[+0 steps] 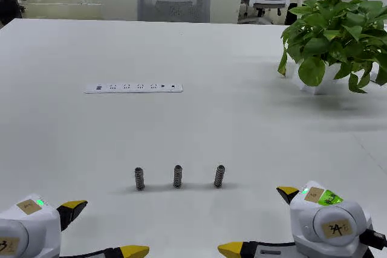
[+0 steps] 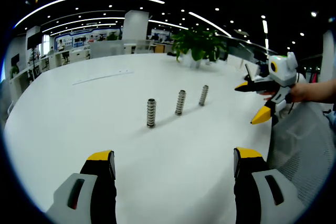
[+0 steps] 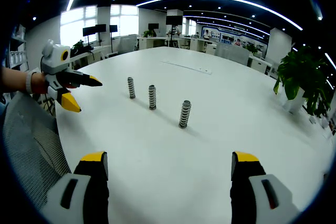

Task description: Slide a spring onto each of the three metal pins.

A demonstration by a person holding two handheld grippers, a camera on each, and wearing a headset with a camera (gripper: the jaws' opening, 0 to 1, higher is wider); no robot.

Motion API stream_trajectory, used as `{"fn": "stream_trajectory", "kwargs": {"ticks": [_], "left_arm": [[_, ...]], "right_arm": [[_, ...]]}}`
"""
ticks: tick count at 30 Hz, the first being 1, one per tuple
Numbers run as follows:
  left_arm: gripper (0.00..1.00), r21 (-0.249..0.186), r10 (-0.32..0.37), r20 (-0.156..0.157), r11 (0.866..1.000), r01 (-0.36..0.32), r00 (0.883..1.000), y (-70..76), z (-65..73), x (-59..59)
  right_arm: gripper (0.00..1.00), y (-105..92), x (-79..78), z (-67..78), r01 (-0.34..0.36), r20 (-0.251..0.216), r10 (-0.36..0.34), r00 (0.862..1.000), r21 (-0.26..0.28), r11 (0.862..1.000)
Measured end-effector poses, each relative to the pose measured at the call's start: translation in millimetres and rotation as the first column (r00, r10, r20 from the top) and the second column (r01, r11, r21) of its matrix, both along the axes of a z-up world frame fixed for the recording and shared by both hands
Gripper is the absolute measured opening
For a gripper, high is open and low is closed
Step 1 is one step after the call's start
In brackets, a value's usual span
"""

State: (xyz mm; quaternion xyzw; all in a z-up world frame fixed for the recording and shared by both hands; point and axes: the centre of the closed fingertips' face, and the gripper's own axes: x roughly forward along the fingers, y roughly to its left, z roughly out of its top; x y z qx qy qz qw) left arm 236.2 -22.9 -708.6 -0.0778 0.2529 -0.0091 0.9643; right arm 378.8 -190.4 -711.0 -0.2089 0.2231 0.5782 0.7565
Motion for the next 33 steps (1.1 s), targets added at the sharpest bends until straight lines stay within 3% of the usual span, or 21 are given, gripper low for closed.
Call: {"fn": "stream_trajectory", "kwargs": {"ticks": [18, 33], "left_arm": [[0.95, -0.005, 0.004, 0.004, 1.0, -0.004, 1.0, 7.6, -4.4, -2.0], [0.95, -0.002, 0.001, 0.0, 1.0, -0.001, 1.0, 3.3, -2.6, -0.9]], "right_arm": [[0.99, -0.4, 0.8, 2.9, 0.008, 0.0, -0.008, 1.0, 0.008, 1.0], [0.99, -0.1, 1.5, 4.0, 0.008, 0.0, -0.008, 1.0, 0.011, 1.0]]}}
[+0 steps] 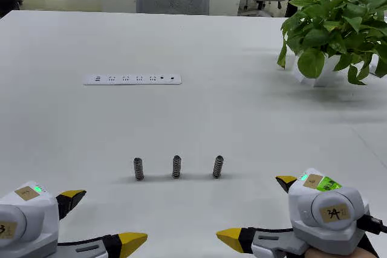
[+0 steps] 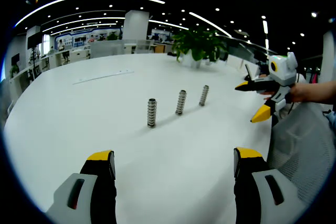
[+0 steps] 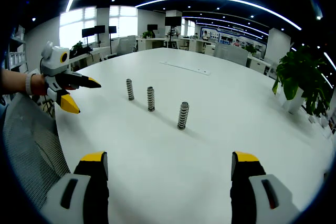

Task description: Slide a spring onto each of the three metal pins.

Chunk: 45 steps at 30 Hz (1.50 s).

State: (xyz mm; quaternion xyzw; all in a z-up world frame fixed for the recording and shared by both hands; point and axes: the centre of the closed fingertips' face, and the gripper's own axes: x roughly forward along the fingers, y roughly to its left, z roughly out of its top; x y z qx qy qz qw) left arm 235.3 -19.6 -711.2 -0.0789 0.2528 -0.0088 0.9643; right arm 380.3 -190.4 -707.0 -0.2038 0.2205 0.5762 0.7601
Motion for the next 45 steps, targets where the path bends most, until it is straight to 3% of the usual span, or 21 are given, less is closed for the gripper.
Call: {"fn": "stream_trajectory", "kwargs": {"ticks": [45], "left_arm": [[0.95, -0.007, -0.007, -0.006, 1.0, 0.007, 1.0, -1.5, -2.1, -0.7]], "right_arm": [[0.99, 0.8, -2.7, -2.5, -0.008, -0.005, 0.008, 1.0, -0.006, 1.0]]}}
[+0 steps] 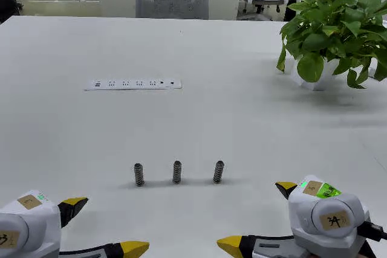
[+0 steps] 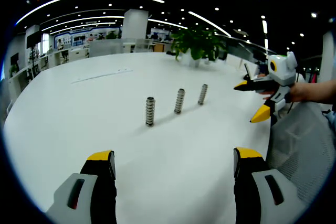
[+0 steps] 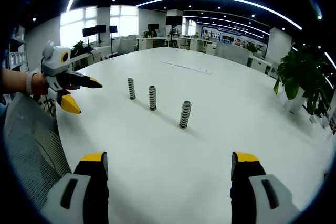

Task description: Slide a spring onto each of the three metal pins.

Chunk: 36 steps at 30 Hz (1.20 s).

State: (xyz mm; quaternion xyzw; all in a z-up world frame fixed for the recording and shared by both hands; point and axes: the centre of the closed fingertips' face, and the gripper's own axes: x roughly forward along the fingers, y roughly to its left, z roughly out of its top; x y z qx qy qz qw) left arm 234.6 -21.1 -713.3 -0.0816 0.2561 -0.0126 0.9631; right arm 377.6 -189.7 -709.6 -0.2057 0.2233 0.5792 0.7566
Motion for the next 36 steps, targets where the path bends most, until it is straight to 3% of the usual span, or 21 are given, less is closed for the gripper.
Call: {"fn": "stream_trajectory", "kwargs": {"ticks": [36], "left_arm": [[0.95, 0.003, -0.003, -0.008, 1.0, 0.003, 1.0, -1.7, 0.2, 0.0]], "right_arm": [[0.99, 1.0, -1.9, 3.6, -0.006, -0.009, 0.006, 1.0, 0.01, 1.0]]}}
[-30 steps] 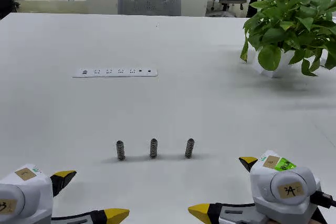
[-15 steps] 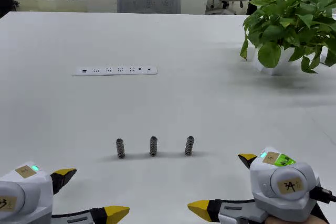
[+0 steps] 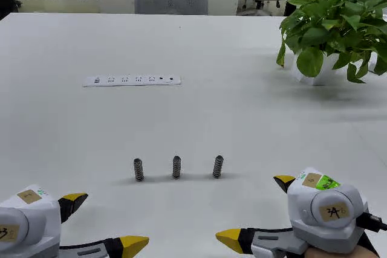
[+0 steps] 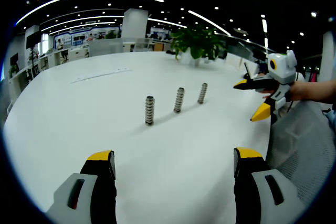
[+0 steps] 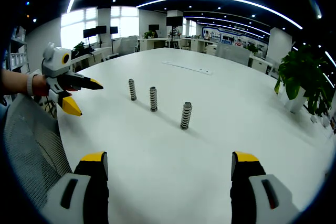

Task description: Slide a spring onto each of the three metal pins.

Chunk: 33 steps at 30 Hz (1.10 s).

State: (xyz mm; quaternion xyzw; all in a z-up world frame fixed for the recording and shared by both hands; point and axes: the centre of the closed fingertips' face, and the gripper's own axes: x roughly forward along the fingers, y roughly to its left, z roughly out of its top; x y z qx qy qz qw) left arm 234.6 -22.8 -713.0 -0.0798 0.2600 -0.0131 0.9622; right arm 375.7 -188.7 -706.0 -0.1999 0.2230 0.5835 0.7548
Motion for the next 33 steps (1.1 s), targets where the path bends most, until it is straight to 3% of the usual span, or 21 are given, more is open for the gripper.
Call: {"fn": "stream_trajectory", "kwargs": {"ticks": [33], "left_arm": [[0.95, 0.001, 0.0, -0.002, 1.0, 0.0, 1.0, -1.1, -0.6, -0.4]], "right_arm": [[0.99, 0.3, -0.5, -2.9, -0.008, -0.003, 0.008, 1.0, 0.0, 1.0]]}}
